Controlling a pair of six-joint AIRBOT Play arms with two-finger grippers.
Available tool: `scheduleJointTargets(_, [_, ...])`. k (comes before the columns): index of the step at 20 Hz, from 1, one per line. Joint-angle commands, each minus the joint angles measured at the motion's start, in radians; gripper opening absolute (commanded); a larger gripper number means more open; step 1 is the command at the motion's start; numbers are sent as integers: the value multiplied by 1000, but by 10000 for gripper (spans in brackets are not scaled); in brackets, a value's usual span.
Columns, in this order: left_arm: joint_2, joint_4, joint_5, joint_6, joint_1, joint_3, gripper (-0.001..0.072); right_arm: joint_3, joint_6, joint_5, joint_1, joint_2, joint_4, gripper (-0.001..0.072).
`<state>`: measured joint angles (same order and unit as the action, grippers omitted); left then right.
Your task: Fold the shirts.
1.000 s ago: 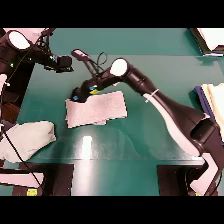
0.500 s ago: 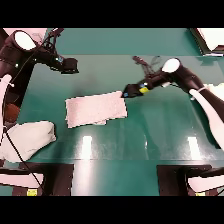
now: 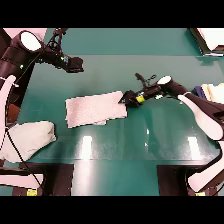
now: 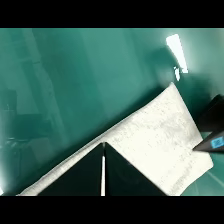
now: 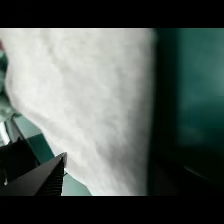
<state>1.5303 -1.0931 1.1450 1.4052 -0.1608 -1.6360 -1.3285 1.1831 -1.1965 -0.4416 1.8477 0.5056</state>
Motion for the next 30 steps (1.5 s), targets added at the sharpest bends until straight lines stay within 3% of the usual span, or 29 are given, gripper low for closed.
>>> scheduleJointTargets(1, [0,0,-2,0,-1,-1,23,-76,-6,13,-95,76,-64,544])
scheduleJointTargets(2, [0,0,1,0,-1,-1,23,-89,-7,28,-114,82,-77,465])
scheduleJointTargets(4, [0,2,1,1,-1,-1,23,-111,-40,57,-138,81,-77,121])
scheduleJointTargets(5, [0,9,3,2,-1,-1,23,-123,-56,55,-137,77,-76,13])
scheduleJointTargets(7, [0,28,26,2,-3,-1,23,-132,-53,61,-110,38,-43,12])
scheduleJointTargets(10, [0,27,23,1,-38,-1,23,-127,70,61,26,-110,162,12])
scheduleJointTargets(16, [0,27,-68,1,-166,-1,23,-128,119,18,480,-402,425,11])
scheduleJointTargets(22, [0,27,-115,1,-254,-1,23,-130,117,74,860,-430,429,10])
scheduleJointTargets(26, [0,27,-114,2,-264,-1,23,-151,106,119,953,-426,391,10])
scheduleJointTargets(30, [0,27,-115,1,-264,0,23,-316,87,4,995,-426,316,10])
